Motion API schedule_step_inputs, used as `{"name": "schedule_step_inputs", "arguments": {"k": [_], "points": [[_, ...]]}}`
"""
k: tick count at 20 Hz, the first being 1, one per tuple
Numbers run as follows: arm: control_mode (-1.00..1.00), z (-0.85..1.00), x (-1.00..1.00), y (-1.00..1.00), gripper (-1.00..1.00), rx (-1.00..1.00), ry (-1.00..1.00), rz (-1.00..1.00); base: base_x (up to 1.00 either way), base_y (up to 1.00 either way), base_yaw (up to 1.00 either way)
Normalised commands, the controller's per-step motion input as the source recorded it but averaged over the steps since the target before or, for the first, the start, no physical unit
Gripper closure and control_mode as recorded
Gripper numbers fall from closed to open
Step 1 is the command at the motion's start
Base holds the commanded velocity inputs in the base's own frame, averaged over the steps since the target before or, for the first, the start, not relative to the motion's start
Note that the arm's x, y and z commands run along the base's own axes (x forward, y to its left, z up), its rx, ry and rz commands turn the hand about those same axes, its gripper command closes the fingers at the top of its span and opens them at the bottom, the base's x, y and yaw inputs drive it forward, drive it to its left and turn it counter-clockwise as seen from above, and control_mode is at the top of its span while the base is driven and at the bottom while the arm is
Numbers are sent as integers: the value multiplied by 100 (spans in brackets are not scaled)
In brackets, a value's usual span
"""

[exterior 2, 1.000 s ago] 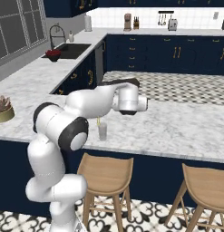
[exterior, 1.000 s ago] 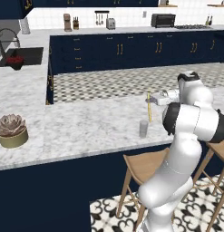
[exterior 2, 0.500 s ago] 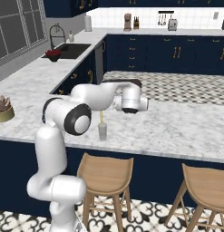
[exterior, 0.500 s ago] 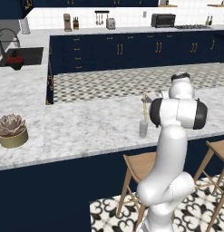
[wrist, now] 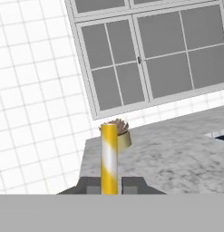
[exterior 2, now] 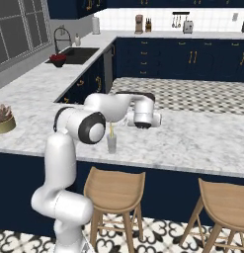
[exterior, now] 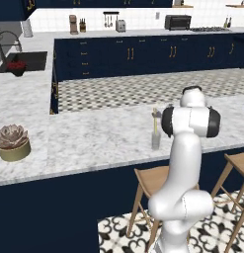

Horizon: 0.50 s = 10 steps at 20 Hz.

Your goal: Take a straw from the drawer in front and place it inside the glass cup on the dining counter.

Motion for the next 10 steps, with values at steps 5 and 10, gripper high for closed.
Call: {"name": "schedule_step_inputs", "arguments": {"k": [5, 10], "points": [[-100, -26, 30, 1, 100, 0, -2, 0, 0, 0, 0], [-100, -33, 7, 0, 100, 0, 0, 0, 0, 0, 0]]}}
